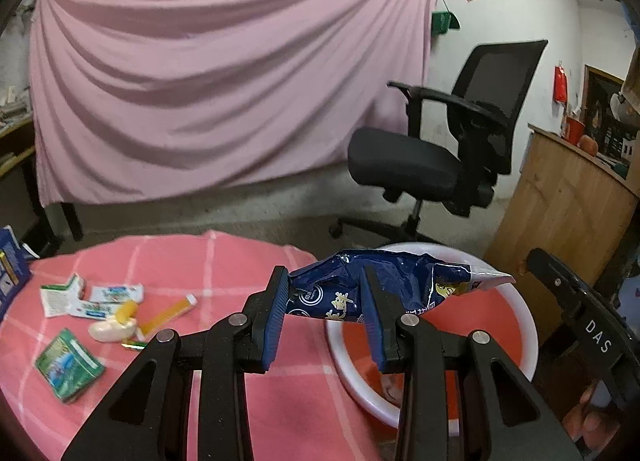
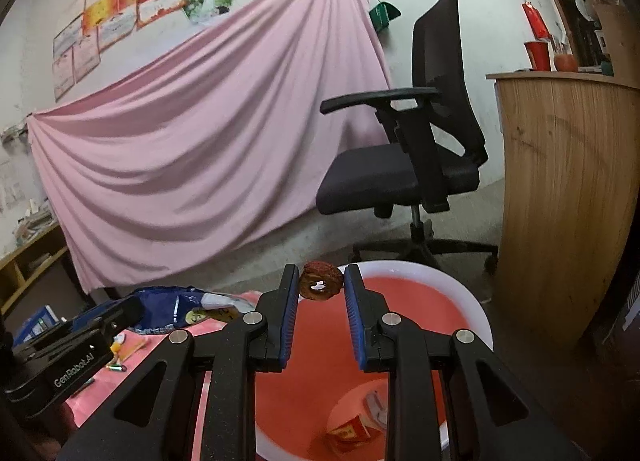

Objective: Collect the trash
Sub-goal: 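Carry wrapper and ring over the bucket and open both tools to drop them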

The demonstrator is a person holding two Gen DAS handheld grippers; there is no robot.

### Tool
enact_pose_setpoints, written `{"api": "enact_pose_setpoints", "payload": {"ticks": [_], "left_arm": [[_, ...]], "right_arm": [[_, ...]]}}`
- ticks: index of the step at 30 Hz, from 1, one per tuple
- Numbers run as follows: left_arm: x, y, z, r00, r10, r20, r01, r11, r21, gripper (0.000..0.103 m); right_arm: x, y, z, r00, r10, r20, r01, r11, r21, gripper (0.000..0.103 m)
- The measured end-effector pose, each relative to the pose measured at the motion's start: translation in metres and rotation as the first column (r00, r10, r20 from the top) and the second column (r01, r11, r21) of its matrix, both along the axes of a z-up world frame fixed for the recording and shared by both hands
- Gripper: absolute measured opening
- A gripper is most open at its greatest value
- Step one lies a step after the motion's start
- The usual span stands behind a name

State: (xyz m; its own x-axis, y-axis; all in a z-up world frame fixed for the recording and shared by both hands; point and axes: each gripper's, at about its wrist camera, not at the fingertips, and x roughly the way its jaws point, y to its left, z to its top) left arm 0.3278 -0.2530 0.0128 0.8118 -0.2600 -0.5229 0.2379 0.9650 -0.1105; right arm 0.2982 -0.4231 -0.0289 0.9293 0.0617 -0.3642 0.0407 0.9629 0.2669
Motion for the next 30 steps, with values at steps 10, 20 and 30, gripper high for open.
{"api": "enact_pose_setpoints", "payload": {"ticks": [10, 20, 30], "left_arm": [[0.014, -0.006, -0.004, 0.995, -0.045, -0.089, 0.044, 0.999, -0.007, 0.032], [0.013, 0.000, -0.013, 0.992, -0.030, -0.119, 0.033, 0.999, 0.018, 0.040], [0.009, 0.009, -0.008, 0.998, 0.006, -0.069, -0.003, 0.999, 0.038, 0.061]], "right_arm": [[0.007, -0.004, -0.004, 0.999, -0.016, -0.048, 0.016, 1.000, 0.009, 0.025], [0.009, -0.010, -0.008, 0.998, -0.027, -0.064, 0.030, 0.999, 0.033, 0.042], [0.010, -0.011, -0.008, 0.997, -0.036, -0.065, 0.038, 0.999, 0.033, 0.061]]}}
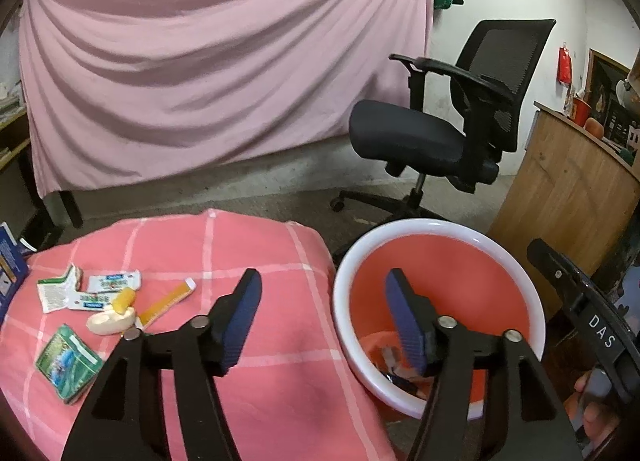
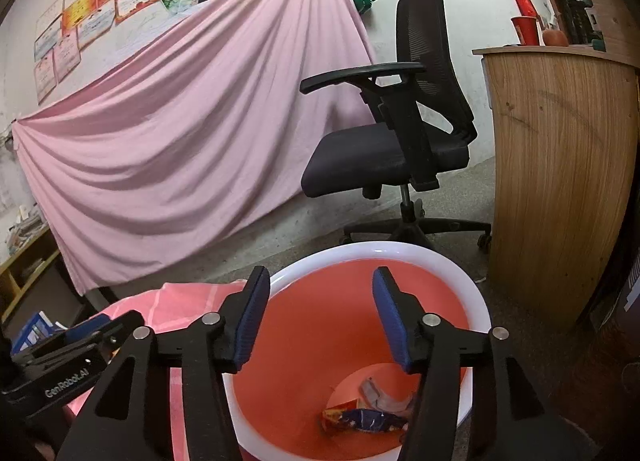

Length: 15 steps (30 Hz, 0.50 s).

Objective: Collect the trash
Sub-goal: 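Carry wrapper and ring over the bucket and open both tools to drop them, then move both tools back over the table toward the green packet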

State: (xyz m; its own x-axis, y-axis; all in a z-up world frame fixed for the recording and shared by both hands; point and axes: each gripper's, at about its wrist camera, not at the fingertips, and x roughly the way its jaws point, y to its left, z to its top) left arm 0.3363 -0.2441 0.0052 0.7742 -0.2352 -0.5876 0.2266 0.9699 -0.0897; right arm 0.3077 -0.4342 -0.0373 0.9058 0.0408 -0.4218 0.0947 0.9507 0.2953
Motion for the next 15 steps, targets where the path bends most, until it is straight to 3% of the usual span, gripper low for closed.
{"api": "enact_pose_setpoints", "payload": {"ticks": [1, 3, 6, 15], "left_arm": [[-0.001, 0.001, 0.001, 1.000, 0.008, 0.011, -0.008, 1.000, 0.009, 0.062], [-0.003, 0.004, 0.003, 0.999, 0.030, 0.036, -0.031, 0.999, 0.030, 0.081], [-0.014, 0.012, 0.008, 0.991, 0.059, 0.122, -0.063, 0.997, 0.033, 0.094], [-0.034, 0.047, 0.022, 0.956, 0.137, 0.258, -0.155, 0.987, 0.051, 0.099]], "right_arm": [[0.000, 0.000, 0.000, 1.000, -0.004, 0.002, 0.004, 1.000, 0.001, 0.066], [-0.001, -0.002, 0.001, 1.000, -0.011, 0.012, 0.011, 1.000, 0.010, 0.077], [-0.003, -0.001, 0.003, 0.999, -0.022, 0.032, 0.021, 0.999, 0.026, 0.086], [-0.012, 0.015, 0.020, 0.991, -0.028, 0.129, 0.029, 1.000, 0.000, 0.103]]}}
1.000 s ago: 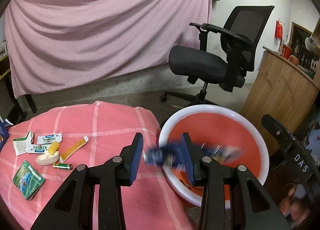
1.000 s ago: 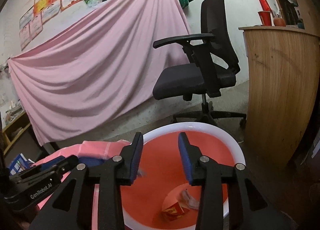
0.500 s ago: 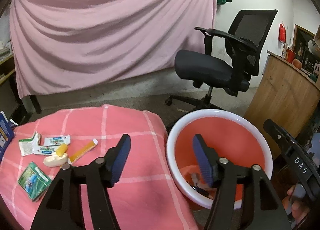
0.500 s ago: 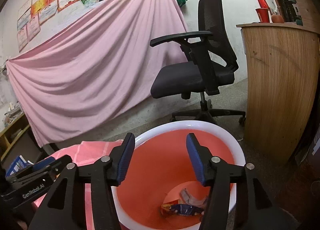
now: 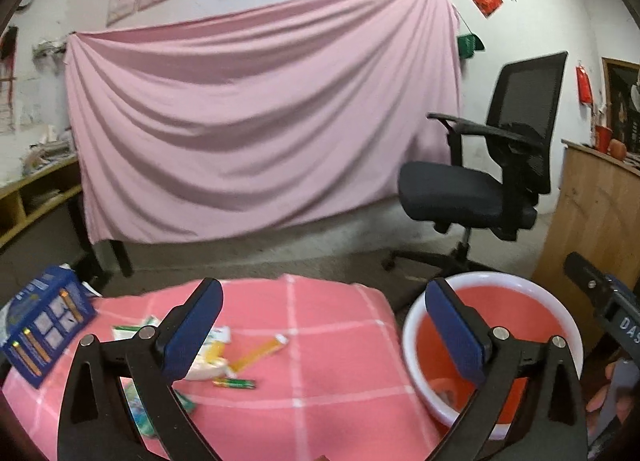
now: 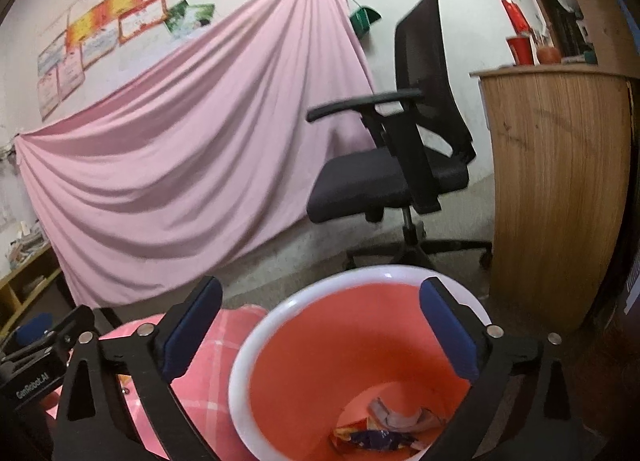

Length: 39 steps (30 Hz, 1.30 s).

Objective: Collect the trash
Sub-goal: 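Move both tools back over the table toward the green packet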

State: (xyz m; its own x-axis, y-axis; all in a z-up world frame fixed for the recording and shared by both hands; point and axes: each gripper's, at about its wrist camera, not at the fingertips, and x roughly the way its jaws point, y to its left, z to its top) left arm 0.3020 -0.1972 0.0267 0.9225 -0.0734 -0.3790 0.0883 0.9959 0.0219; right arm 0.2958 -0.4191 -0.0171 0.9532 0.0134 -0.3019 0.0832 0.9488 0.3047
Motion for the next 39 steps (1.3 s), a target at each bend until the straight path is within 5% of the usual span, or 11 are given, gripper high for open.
{"api": "enact_pose_setpoints", "payload": {"ticks": [15, 28, 39], "left_arm": [[-0.033, 0.096, 0.015, 0.984, 0.130, 0.119, -0.122, 0.990, -0.067, 0.101], [-0.074, 0.189, 0.009, 0.953, 0.251, 0.170, -0.219, 0.958, -0.184, 0.101], [-0.088, 0.226, -0.016, 0.953, 0.280, 0.117, -0.255, 0.947, -0.194, 0.101]], "right_arm": [[-0.015, 0.062, 0.028, 0.979, 0.083, 0.189, -0.069, 0.995, -0.077, 0.103], [-0.030, 0.140, 0.037, 0.907, 0.245, 0.342, -0.182, 0.962, -0.204, 0.103], [-0.020, 0.195, 0.021, 0.881, 0.392, 0.265, -0.292, 0.891, -0.348, 0.103]]}}
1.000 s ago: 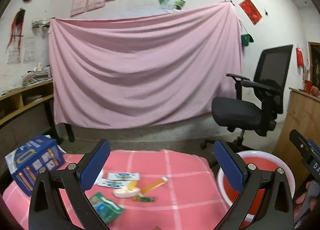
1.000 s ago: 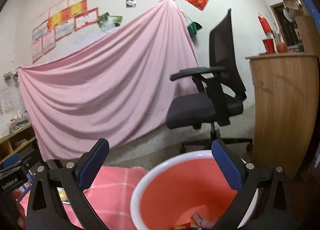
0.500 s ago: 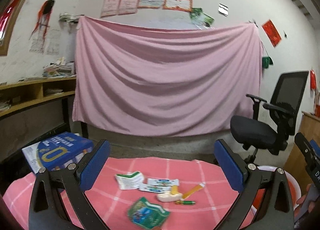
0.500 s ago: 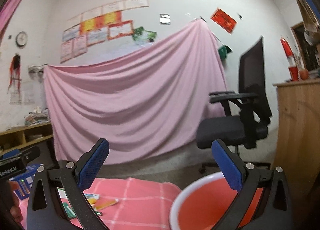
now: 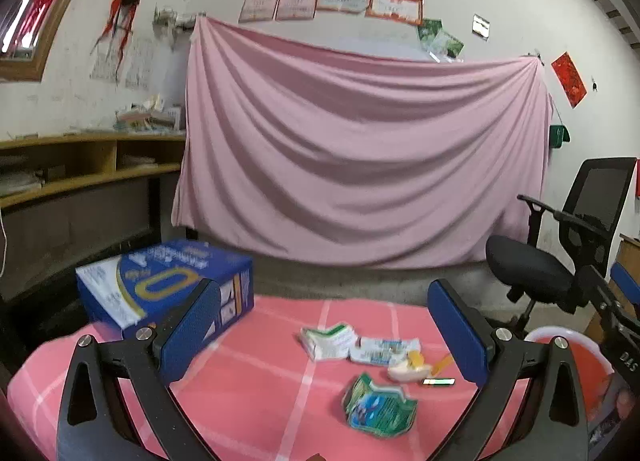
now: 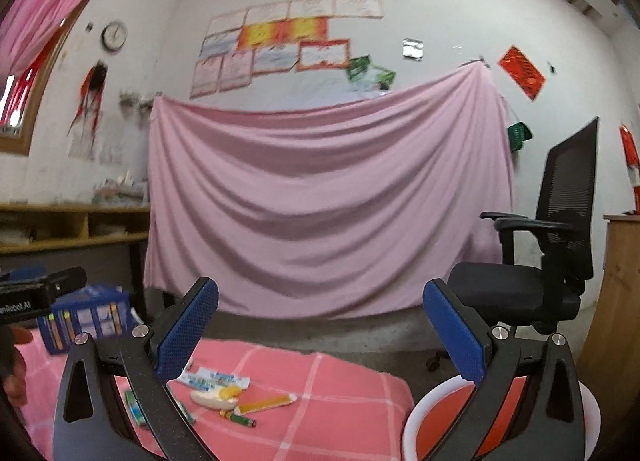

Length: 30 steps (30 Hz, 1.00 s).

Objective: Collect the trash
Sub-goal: 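Move both tools back over the table toward the green packet, then close the left tool on the green packet while the right tool grasps the green battery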

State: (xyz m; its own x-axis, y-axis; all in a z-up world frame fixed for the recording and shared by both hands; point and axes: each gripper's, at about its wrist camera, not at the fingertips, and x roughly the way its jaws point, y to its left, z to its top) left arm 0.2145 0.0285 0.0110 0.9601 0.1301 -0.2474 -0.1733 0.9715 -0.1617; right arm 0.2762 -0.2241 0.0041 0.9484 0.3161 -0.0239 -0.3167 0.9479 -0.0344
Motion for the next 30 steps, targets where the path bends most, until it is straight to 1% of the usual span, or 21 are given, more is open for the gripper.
{"api": "enact_pose_setpoints", "payload": {"ticks": [3, 7, 9, 13, 16, 17, 19, 21, 23, 26, 28, 30], "left_arm": [[0.003, 0.002, -0.010, 0.998, -0.008, -0.059, 0.007, 1.000, -0.019, 0.101], [0.014, 0.002, -0.023, 0.987, -0.034, -0.154, 0.027, 0.998, -0.048, 0.101], [0.020, 0.000, -0.030, 0.976, -0.057, -0.208, 0.045, 0.997, -0.065, 0.101], [0.031, -0.003, -0.040, 0.956, -0.082, -0.282, 0.062, 0.995, -0.080, 0.101], [0.044, -0.004, -0.047, 0.932, -0.122, -0.341, 0.089, 0.990, -0.110, 0.100], [0.048, -0.004, -0.049, 0.925, -0.134, -0.357, 0.097, 0.988, -0.119, 0.099], [0.056, -0.004, -0.054, 0.902, -0.173, -0.396, 0.125, 0.982, -0.143, 0.093], [0.064, -0.005, -0.059, 0.878, -0.205, -0.433, 0.147, 0.975, -0.163, 0.083], [0.070, -0.008, -0.064, 0.853, -0.243, -0.461, 0.174, 0.967, -0.187, 0.078], [0.076, -0.009, -0.067, 0.827, -0.287, -0.483, 0.206, 0.955, -0.215, 0.076], [0.079, -0.012, -0.069, 0.810, -0.310, -0.498, 0.225, 0.948, -0.223, 0.072], [0.083, -0.015, -0.071, 0.791, -0.326, -0.518, 0.240, 0.944, -0.228, 0.060]], "right_arm": [[0.010, 0.006, -0.007, 0.998, 0.008, -0.065, -0.010, 1.000, -0.027, 0.103], [0.023, 0.010, -0.017, 0.986, 0.022, -0.167, -0.028, 0.999, -0.039, 0.103], [0.031, 0.013, -0.023, 0.974, 0.030, -0.223, -0.041, 0.998, -0.046, 0.103], [0.043, 0.019, -0.035, 0.943, 0.048, -0.330, -0.072, 0.996, -0.060, 0.103], [0.052, 0.024, -0.043, 0.917, 0.049, -0.397, -0.087, 0.993, -0.078, 0.103], [0.054, 0.025, -0.044, 0.911, 0.046, -0.411, -0.088, 0.993, -0.082, 0.101], [0.057, 0.025, -0.047, 0.898, 0.045, -0.438, -0.090, 0.992, -0.083, 0.099], [0.061, 0.025, -0.050, 0.885, 0.038, -0.464, -0.086, 0.993, -0.084, 0.099], [0.065, 0.025, -0.053, 0.872, 0.033, -0.488, -0.083, 0.993, -0.083, 0.099], [0.073, 0.024, -0.057, 0.851, 0.030, -0.524, -0.085, 0.993, -0.082, 0.098], [0.078, 0.024, -0.060, 0.833, 0.031, -0.553, -0.093, 0.992, -0.085, 0.096], [0.082, 0.027, -0.064, 0.814, 0.035, -0.579, -0.104, 0.991, -0.087, 0.089]]}}
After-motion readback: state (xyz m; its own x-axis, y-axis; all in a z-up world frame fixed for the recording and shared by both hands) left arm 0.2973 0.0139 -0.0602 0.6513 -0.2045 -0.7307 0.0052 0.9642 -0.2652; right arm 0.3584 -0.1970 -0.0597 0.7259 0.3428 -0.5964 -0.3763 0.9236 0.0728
